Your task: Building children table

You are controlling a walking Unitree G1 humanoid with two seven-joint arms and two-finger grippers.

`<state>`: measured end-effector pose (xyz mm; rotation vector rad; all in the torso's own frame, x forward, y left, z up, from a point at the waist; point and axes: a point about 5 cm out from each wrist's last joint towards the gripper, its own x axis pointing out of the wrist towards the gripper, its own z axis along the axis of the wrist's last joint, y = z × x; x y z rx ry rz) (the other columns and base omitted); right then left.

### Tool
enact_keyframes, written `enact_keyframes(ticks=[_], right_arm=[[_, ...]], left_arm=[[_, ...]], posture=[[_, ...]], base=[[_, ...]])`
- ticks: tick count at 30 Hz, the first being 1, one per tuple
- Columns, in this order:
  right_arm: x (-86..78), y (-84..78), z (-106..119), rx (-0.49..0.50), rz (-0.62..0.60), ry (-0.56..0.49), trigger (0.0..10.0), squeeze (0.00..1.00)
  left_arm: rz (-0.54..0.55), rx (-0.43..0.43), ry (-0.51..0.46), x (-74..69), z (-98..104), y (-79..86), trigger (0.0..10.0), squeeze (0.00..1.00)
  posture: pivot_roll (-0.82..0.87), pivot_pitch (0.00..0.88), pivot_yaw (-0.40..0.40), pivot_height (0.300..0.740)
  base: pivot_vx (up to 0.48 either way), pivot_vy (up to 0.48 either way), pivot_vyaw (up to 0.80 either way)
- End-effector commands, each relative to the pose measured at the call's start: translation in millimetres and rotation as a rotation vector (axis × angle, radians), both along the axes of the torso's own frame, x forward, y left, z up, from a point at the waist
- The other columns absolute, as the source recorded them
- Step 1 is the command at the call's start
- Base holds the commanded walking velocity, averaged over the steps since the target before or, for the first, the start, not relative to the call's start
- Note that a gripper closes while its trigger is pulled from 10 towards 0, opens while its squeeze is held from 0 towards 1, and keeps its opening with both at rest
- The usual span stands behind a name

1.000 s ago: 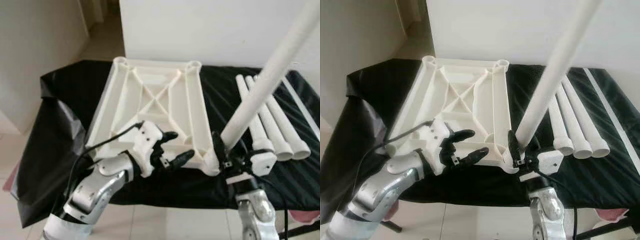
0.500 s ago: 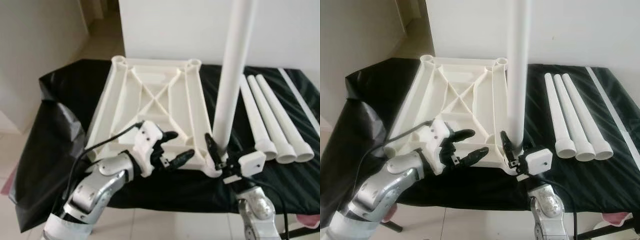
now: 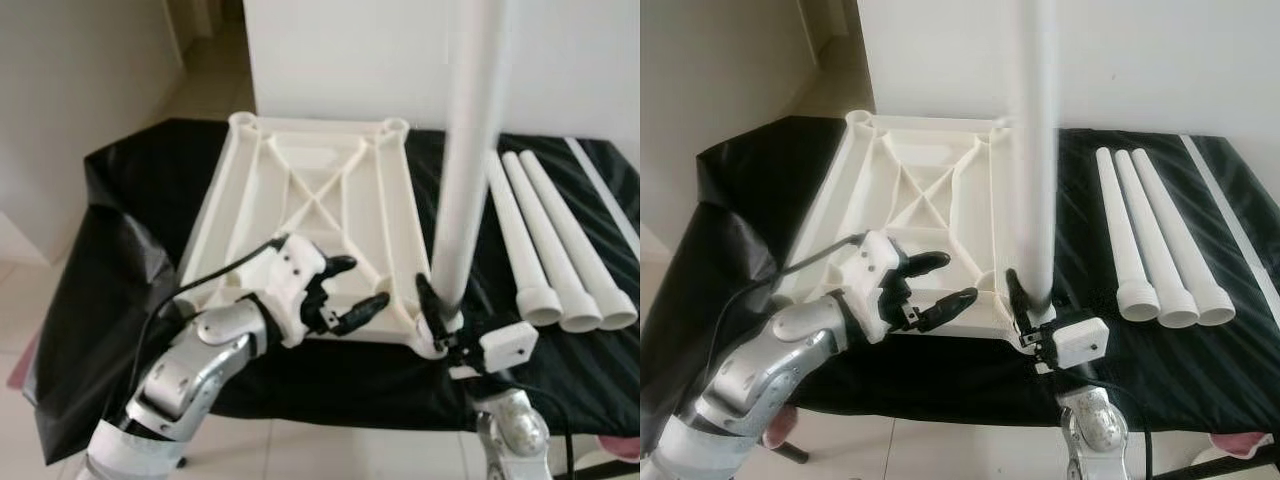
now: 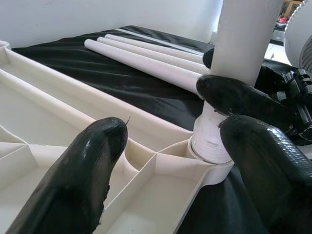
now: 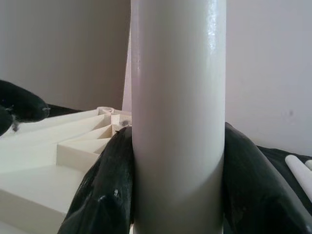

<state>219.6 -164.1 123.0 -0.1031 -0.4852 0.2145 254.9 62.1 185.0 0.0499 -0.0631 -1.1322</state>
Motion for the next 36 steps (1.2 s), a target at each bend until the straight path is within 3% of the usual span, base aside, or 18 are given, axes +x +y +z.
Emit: enact_keyframes(ticks=[1, 2, 3, 18, 22, 29, 36], right_arm=[[-10.3, -9.4, -42.3, 0.042, -0.06, 0.229, 10.0, 0.0], [-10.3, -9.4, -42.3, 0.042, -0.06, 0.229, 10.0, 0.0], [-11.3, -10.1, -45.8, 0.115, -0.069, 0.253, 10.0, 0.0], [-14.8, -16.8, -58.0, 0.246, -0.15, 0.305, 10.0, 0.0], [-14.2, -15.8, -57.5, 0.213, -0.146, 0.303, 10.0, 0.0], [-18.9, -4.1, -57.3, 0.059, -0.066, 0.289, 10.0, 0.0], [-23.7, -7.4, -63.6, 0.023, -0.061, 0.307, 10.0, 0.0]], left_arm=[[-0.079, 0.015, 0.001, -3.7, 0.5, -0.2, 10.0, 0.0], [-0.079, 0.015, 0.001, -3.7, 0.5, -0.2, 10.0, 0.0], [-0.078, 0.016, 0.001, -3.7, 0.8, 0.1, 10.0, 0.0], [-0.083, 0.021, 0.0, -3.5, 1.2, 1.1, 10.0, 0.0], [-0.086, 0.021, -0.001, -3.2, 1.5, 0.6, 10.0, 0.0], [-0.087, 0.018, 0.0, -4.2, 1.1, 0.0, 10.0, 0.0], [-0.084, 0.02, -0.004, -3.6, 2.0, 0.9, 10.0, 0.0]], posture=[[-0.02, 0.097, 0.04, 0.74], [-0.02, 0.097, 0.04, 0.74], [-0.02, 0.098, 0.041, 0.74], [-0.02, 0.099, 0.056, 0.74], [-0.02, 0.097, 0.057, 0.74], [-0.02, 0.096, 0.053, 0.74], [-0.02, 0.093, 0.052, 0.74]], base=[[0.0, 0.0, 0.0], [0.0, 0.0, 0.0], [0.0, 0.0, 0.0], [0.0, 0.0, 0.0], [0.0, 0.0, 0.0], [0.0, 0.0, 0.0], [0.0, 0.0, 0.0]])
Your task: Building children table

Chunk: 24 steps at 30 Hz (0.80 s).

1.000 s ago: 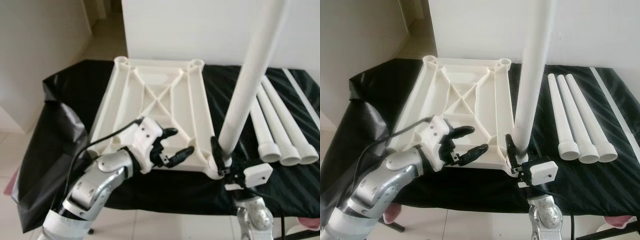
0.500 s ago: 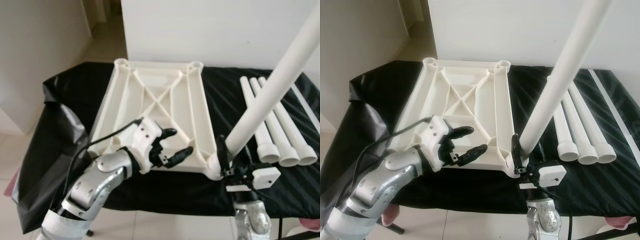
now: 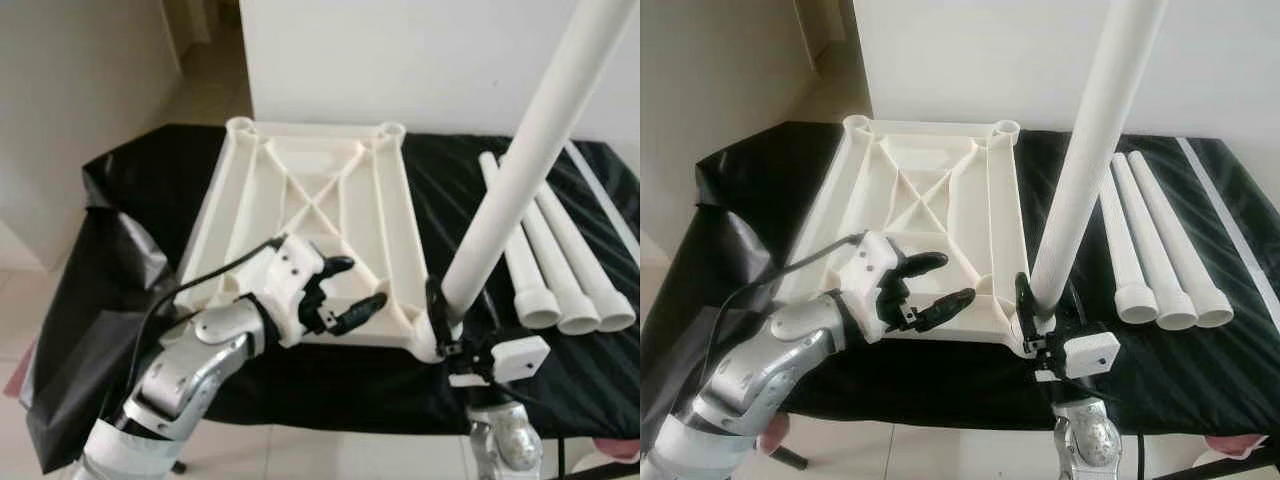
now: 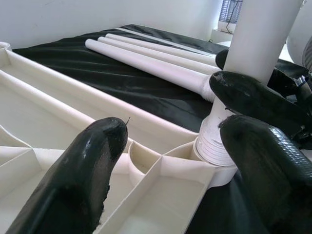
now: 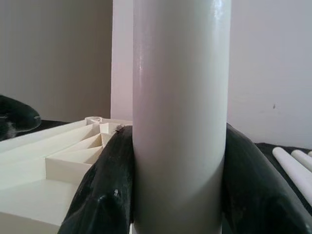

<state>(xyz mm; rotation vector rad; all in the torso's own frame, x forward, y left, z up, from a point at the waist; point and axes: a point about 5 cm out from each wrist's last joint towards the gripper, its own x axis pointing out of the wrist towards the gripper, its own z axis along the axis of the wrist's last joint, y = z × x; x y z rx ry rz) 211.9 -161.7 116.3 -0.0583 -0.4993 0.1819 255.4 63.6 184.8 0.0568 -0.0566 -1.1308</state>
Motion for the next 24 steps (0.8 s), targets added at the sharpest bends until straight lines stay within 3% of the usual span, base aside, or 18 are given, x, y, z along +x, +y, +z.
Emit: enact_keyframes(ticks=[1, 11, 20, 24], right_arm=[[-15.8, -11.4, -57.6, -0.021, -0.042, 0.322, 10.0, 0.0], [-8.1, -13.1, -55.9, -0.007, -0.11, 0.312, 10.0, 0.0], [2.1, -25.9, -52.5, 0.025, -0.257, 0.313, 10.0, 0.0], [8.8, -28.1, -52.9, 0.102, -0.33, 0.313, 10.0, 0.0]], left_arm=[[-0.085, 0.011, -0.006, -3.8, 2.5, -0.3, 10.0, 0.0], [-0.088, 0.012, -0.009, -3.8, 3.7, -0.1, 10.0, 0.0], [-0.098, 0.012, -0.011, -3.5, 3.5, -1.9, 10.0, 0.0], [-0.101, 0.01, -0.01, -4.3, 2.8, -3.6, 10.0, 0.0]], posture=[[-0.02, 0.093, 0.052, 0.74], [-0.02, 0.079, 0.061, 0.74], [-0.03, 0.069, 0.057, 0.74], [-0.02, 0.064, 0.05, 0.74]], base=[[0.0, 0.0, 0.0], [0.0, 0.0, 0.0], [0.0, 0.0, 0.0], [0.0, 0.0, 0.0]])
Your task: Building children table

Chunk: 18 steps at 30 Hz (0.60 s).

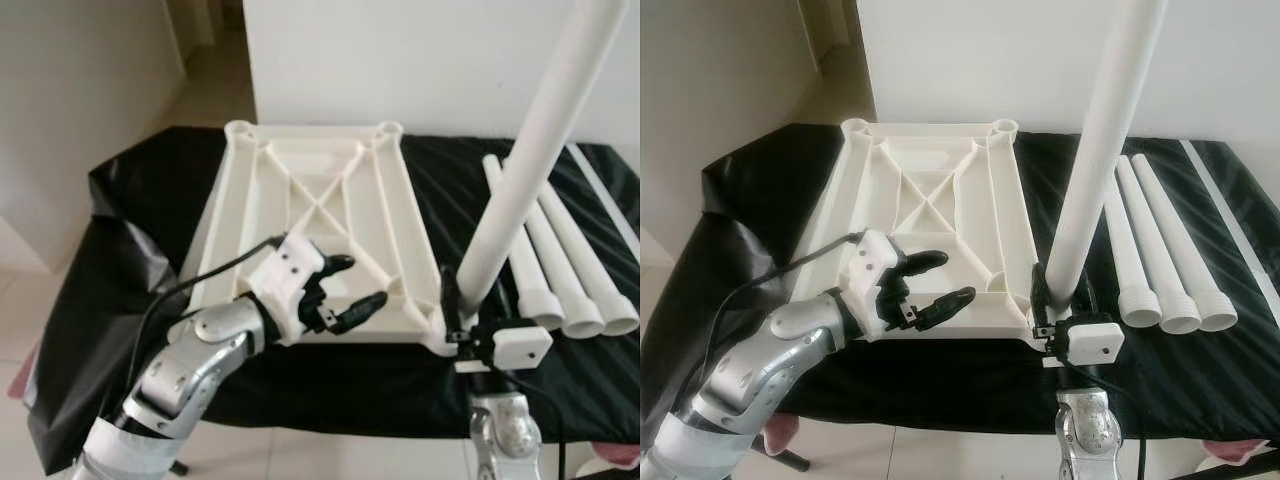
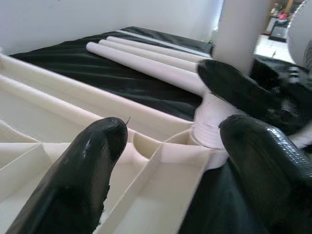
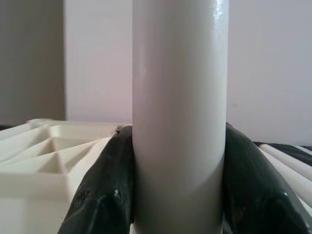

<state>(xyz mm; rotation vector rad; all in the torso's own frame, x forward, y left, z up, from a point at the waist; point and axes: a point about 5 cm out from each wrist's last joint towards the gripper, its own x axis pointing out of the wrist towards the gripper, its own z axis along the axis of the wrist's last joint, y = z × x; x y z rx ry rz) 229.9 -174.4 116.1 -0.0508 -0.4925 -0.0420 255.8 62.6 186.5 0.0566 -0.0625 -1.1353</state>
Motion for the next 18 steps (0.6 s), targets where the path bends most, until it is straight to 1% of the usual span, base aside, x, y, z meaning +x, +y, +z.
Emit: enact_keyframes(ticks=[1, 4, 5, 6, 7, 11, 14, 18], right_arm=[[-9.1, -15.5, -52.8, 0.073, -0.109, 0.306, 10.0, 0.0], [-3.3, -18.9, -52.9, 0.16, -0.208, 0.304, 10.0, 0.0], [-3.3, -18.9, -52.9, 0.16, -0.208, 0.304, 10.0, 0.0], [-0.8, -23.6, -52.5, 0.204, -0.265, 0.304, 10.0, 0.0], [0.5, -26.1, -52.4, 0.218, -0.287, 0.305, 10.0, 0.0], [3.3, -30.0, -52.0, 0.227, -0.315, 0.305, 10.0, 0.0], [9.0, -35.2, -48.5, 0.2, -0.348, 0.294, 10.0, 0.0], [10.1, -36.1, -47.0, 0.19, -0.355, 0.287, 10.0, 0.0]], left_arm=[[-0.097, 0.013, -0.006, -4.7, 1.2, -2.5, 10.0, 0.0], [-0.097, 0.011, -0.003, -5.4, 0.6, -3.2, 10.0, 0.0], [-0.097, 0.011, -0.003, -5.4, 0.6, -3.2, 10.0, 0.0], [-0.096, 0.011, -0.002, -5.5, 0.6, -3.4, 10.0, 0.0], [-0.096, 0.01, -0.001, -5.6, 0.7, -3.6, 10.0, 0.0], [-0.095, 0.009, 0.0, -5.5, 0.6, -3.9, 10.0, 0.0], [-0.094, 0.008, 0.001, -5.5, 0.4, -4.2, 10.0, 0.0], [-0.093, 0.007, 0.002, -5.3, 0.4, -4.2, 10.0, 0.0]], posture=[[-0.02, 0.064, 0.05, 0.74], [-0.02, 0.064, 0.048, 0.74], [-0.02, 0.064, 0.048, 0.74], [-0.02, 0.066, 0.047, 0.74], [-0.02, 0.068, 0.049, 0.74], [-0.02, 0.069, 0.049, 0.74], [-0.02, 0.072, 0.048, 0.74], [-0.02, 0.073, 0.046, 0.74]], base=[[0.0, 0.0, 0.0], [0.0, 0.0, 0.0], [0.0, 0.0, 0.0], [0.0, 0.0, 0.0], [0.0, 0.0, 0.0], [0.0, 0.0, 0.0], [0.0, 0.0, 0.0], [0.0, 0.0, 0.0]])
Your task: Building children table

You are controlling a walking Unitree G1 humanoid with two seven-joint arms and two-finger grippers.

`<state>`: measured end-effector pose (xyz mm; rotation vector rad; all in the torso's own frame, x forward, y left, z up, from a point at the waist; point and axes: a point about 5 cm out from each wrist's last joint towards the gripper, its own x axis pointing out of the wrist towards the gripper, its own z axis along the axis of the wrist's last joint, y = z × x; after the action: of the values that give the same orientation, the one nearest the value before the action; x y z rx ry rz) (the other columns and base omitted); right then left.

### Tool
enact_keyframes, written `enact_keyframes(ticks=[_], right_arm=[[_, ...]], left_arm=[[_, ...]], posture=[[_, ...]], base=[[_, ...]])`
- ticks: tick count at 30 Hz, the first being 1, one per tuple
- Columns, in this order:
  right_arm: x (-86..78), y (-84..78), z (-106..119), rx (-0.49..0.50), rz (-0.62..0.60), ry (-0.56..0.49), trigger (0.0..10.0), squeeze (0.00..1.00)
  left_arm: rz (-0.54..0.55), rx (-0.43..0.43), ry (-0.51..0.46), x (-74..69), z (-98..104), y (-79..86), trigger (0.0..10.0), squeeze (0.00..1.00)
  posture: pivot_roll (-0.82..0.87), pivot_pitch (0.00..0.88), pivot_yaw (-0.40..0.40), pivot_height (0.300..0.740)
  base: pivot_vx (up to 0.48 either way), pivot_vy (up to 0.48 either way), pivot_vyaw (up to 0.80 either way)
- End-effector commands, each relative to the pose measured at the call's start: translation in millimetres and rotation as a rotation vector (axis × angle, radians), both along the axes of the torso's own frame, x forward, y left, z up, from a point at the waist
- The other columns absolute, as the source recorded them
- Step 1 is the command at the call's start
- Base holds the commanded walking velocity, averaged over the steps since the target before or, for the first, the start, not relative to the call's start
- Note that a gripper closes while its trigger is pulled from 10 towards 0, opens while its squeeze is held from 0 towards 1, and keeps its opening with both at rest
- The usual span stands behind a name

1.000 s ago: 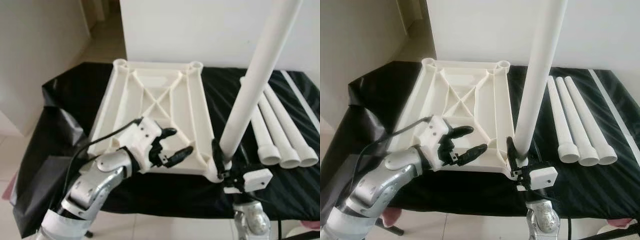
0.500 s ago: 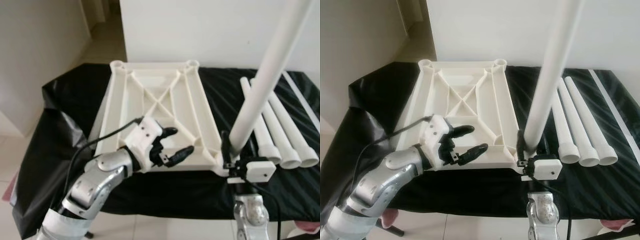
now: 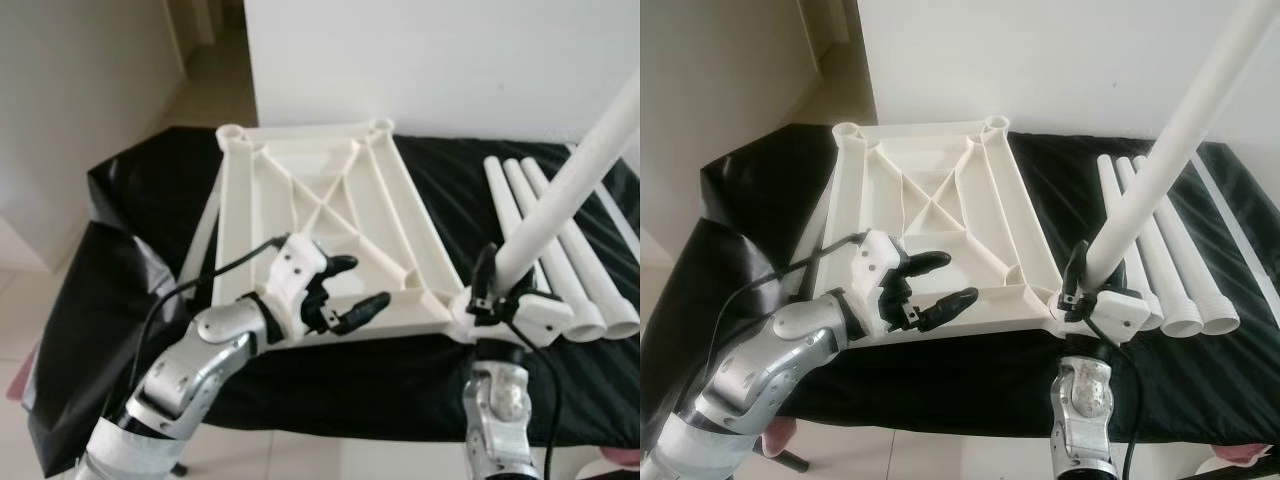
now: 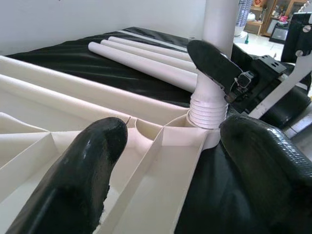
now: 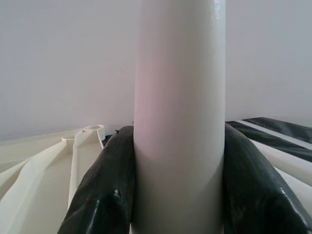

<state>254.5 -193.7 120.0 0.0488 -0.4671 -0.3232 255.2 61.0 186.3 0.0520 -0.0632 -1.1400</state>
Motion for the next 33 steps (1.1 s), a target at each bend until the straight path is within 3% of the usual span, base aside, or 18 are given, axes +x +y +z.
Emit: enact_keyframes(ticks=[1, 6, 10, 16, 26, 33], right_arm=[[-13.8, -17.1, -50.7, 0.048, -0.093, 0.28, 10.0, 0.0], [-13.5, -11.5, -49.5, -0.029, -0.048, 0.279, 10.0, 0.0], [-21.7, -1.5, -52.5, -0.143, 0.095, 0.291, 10.0, 0.0], [-35.5, -13.9, -54.1, -0.234, 0.065, 0.304, 10.0, 0.0], [-47.7, -17.3, -55.1, -0.259, 0.119, 0.302, 10.0, 0.0], [-56.8, -17.0, -53.0, -0.178, 0.222, 0.289, 10.0, 0.0]], left_arm=[[-0.086, 0.01, 0.0, -4.7, 0.5, -2.3, 10.0, 0.0], [-0.081, 0.007, 0.0, -4.9, 0.3, -2.0, 10.0, 0.0], [-0.066, 0.002, -0.002, -3.8, 1.1, -0.9, 10.0, 0.0], [-0.059, -0.003, -0.004, -2.9, 1.3, -1.2, 10.0, 0.0], [-0.057, -0.006, -0.006, -2.8, 2.2, -1.2, 10.0, 0.0], [-0.064, -0.002, -0.005, -1.2, 3.1, -0.9, 10.0, 0.0]], posture=[[-0.02, 0.074, 0.044, 0.74], [-0.02, 0.075, 0.041, 0.74], [-0.02, 0.079, 0.034, 0.74], [-0.03, 0.082, 0.029, 0.74], [-0.04, 0.087, 0.039, 0.74], [-0.04, 0.088, 0.046, 0.74]], base=[[0.0, 0.0, 0.0], [0.0, 0.0, 0.0], [0.0, 0.0, 0.0], [0.0, 0.0, 0.0], [0.0, 0.0, 0.0], [0.0, 0.0, 0.0]])
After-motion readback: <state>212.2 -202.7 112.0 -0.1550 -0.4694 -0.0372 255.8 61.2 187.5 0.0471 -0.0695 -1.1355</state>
